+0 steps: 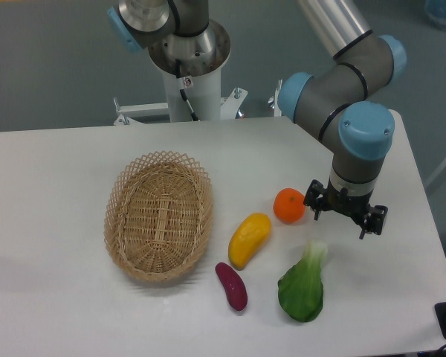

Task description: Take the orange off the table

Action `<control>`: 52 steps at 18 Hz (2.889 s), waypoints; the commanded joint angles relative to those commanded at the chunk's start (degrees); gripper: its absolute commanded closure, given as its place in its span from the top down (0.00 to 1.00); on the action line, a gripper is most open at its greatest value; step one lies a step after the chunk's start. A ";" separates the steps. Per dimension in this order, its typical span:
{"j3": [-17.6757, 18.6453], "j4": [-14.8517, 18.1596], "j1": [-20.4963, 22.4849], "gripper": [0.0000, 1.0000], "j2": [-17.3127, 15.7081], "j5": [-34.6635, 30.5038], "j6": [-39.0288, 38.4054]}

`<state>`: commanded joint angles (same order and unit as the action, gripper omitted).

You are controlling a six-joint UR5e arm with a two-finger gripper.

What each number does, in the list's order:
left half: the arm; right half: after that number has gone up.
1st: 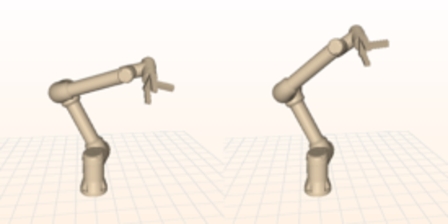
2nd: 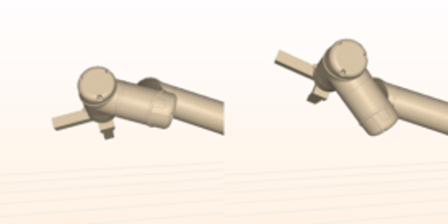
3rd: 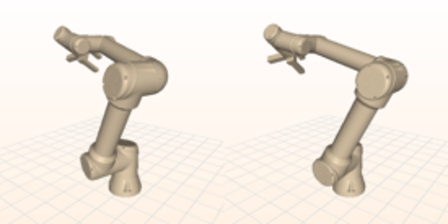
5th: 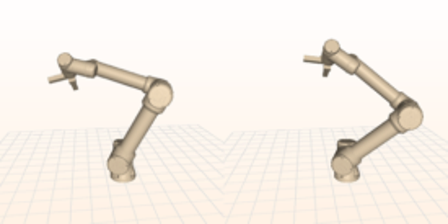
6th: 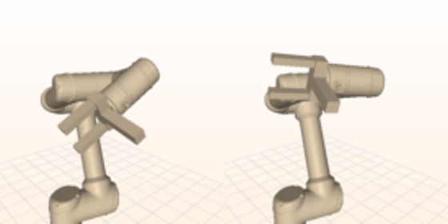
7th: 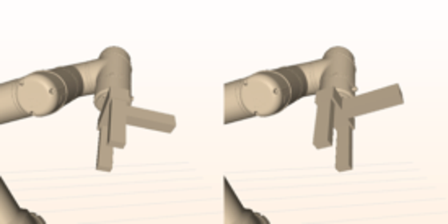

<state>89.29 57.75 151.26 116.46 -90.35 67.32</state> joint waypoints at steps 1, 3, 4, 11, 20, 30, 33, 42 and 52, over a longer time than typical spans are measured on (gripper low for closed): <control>0.18 0.00 0.00 1.00 -0.09 0.00 0.00; 0.88 -0.17 0.00 1.00 -0.35 0.09 0.35; 0.97 -0.18 0.00 1.00 -0.62 0.09 0.35; 8.25 -0.35 1.75 1.00 -4.74 0.44 0.79; 14.07 -0.53 1.06 1.00 -5.10 0.00 3.43; 15.91 -6.33 -0.18 1.00 -4.05 -0.35 2.55; 16.70 -6.33 -0.26 1.00 -4.05 -0.44 2.55; 17.32 -10.02 -2.64 0.88 -2.02 -8.00 -0.35; 14.08 -9.06 -2.73 0.66 -1.94 -7.38 -3.87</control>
<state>103.37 48.68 148.53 114.52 -97.74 63.46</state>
